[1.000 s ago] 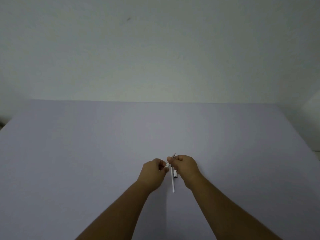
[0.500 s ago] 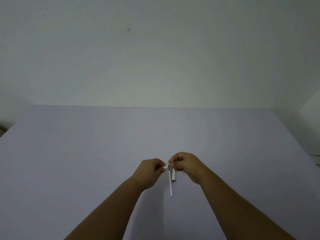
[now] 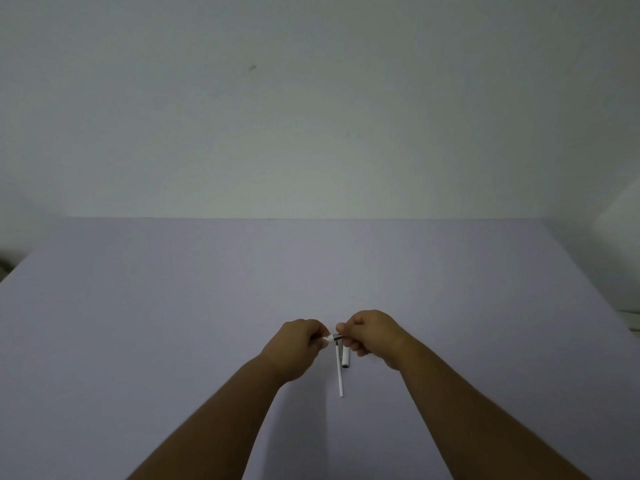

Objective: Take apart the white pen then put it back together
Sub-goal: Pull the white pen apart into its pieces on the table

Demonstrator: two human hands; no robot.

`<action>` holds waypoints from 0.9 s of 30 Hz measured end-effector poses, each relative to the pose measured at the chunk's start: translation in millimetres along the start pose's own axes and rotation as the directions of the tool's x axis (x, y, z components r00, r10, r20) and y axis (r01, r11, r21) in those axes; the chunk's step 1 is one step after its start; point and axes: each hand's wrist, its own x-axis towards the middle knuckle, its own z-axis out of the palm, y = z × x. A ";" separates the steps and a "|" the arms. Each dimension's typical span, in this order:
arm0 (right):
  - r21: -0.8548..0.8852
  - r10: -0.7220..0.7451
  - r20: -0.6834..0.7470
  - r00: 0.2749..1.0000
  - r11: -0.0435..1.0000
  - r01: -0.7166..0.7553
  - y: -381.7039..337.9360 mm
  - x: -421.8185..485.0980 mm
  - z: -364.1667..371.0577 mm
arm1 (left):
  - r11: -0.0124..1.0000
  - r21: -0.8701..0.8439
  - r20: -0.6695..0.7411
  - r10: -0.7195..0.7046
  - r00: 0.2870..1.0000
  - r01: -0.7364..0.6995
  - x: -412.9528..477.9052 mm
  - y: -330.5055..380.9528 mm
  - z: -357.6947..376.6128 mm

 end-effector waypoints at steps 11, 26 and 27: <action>-0.038 -0.023 0.039 0.999 0.999 0.024 4.0 -1.5 -5.5 | 0.999 0.031 0.011 0.033 0.999 -0.033 2.3 2.7 1.7; -0.035 -0.028 0.004 1.000 0.999 0.028 -1.4 -13.1 -7.3 | 0.999 0.021 -0.007 0.043 0.999 -0.043 -2.2 9.1 1.4; -0.053 -0.039 0.000 0.999 0.998 0.039 -0.5 -13.9 -7.7 | 0.999 0.020 -0.006 0.044 0.999 -0.044 -2.6 9.5 1.8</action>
